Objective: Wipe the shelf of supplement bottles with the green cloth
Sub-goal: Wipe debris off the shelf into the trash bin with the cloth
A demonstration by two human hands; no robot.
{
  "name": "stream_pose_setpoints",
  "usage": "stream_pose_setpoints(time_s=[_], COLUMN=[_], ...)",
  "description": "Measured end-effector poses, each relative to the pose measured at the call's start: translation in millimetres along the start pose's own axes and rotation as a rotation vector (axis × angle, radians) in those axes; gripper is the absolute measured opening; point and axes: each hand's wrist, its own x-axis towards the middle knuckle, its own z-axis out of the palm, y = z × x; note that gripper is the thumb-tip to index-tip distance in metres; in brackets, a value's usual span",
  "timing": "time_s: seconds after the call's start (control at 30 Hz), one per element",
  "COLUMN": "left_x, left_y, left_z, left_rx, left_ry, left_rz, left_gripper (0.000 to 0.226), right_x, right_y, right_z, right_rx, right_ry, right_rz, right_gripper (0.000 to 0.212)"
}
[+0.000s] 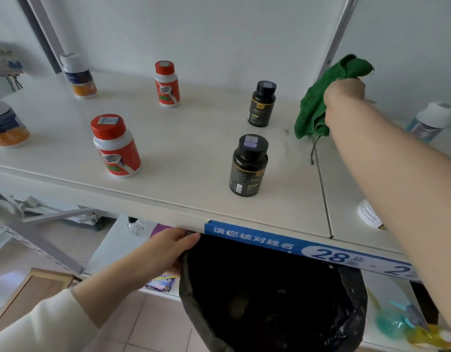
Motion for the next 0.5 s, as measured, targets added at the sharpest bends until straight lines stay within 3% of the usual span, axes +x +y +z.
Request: stream_pose_setpoints(time_s=[0.07,0.13,0.3,0.4,0.5], left_x=[2.4,6.1,11.3,14.4,12.8], left_y=[-3.2,-6.6,-14.5,-15.3,-12.0], left_z=[-0.9,-1.8,-4.2,-4.9,-2.8], left_rx=[0.004,-0.001,0.005,-0.009,-0.038], left_ry=[0.007,0.018,0.032,0.045,0.03], left_rz=[-0.012,-0.024,-0.036,-0.039,-0.053], left_gripper=[0.018,0.02,0.019,0.017,0.021], right_x=[11.3,24.0,35.3,32.9,27.4], right_y=[-0.8,3.6,43.1,46.7,53.3], right_z=[6.6,14.1,32.5,33.6,29.5], right_rx=[-0.085,-0.253,-0.791,-0.81,-0.824], right_ry=[0.096,0.089,-0.359,-0.384,-0.382], right_rz=[-0.058,-0.107,-0.11,-0.122,-0.176], right_gripper=[0.034,0.032,0.033,0.022,0.032])
